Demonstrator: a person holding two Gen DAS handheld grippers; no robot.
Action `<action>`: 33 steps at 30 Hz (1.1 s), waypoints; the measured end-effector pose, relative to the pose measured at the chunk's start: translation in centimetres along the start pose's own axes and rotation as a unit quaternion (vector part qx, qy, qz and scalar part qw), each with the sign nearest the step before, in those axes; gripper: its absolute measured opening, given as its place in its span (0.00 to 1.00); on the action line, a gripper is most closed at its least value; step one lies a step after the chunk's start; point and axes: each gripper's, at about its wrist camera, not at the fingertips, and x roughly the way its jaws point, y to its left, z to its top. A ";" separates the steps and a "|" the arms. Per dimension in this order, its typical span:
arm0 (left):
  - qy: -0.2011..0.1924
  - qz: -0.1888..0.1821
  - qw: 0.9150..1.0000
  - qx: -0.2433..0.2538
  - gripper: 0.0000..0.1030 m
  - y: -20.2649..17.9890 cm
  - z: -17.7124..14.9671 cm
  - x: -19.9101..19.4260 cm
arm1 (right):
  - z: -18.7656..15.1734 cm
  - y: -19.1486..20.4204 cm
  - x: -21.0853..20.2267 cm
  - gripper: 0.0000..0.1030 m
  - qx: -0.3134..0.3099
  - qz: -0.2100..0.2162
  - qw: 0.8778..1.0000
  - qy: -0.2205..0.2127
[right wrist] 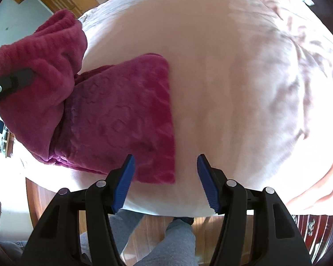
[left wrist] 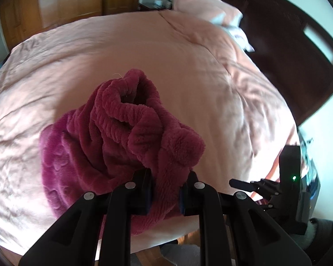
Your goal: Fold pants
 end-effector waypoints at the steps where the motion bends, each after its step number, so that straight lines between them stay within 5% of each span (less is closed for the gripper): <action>1: 0.006 -0.002 1.000 0.008 0.16 -0.8 -0.2 0.7 | -0.3 -0.3 0.0 0.58 0.005 -0.002 1.000 0.002; 22: 0.087 0.033 0.989 0.114 0.18 -8.0 -4.7 10.7 | -3.0 -5.8 -1.4 0.58 0.064 -0.042 0.997 0.009; 29: 0.097 0.013 0.987 0.127 0.47 -9.4 -6.9 11.8 | -2.1 -5.4 -1.3 0.58 0.057 -0.052 0.997 0.009; 33: 0.100 -0.029 0.989 0.103 0.48 -8.2 -7.1 10.0 | -0.4 -5.2 -1.7 0.58 0.058 -0.052 0.997 -0.003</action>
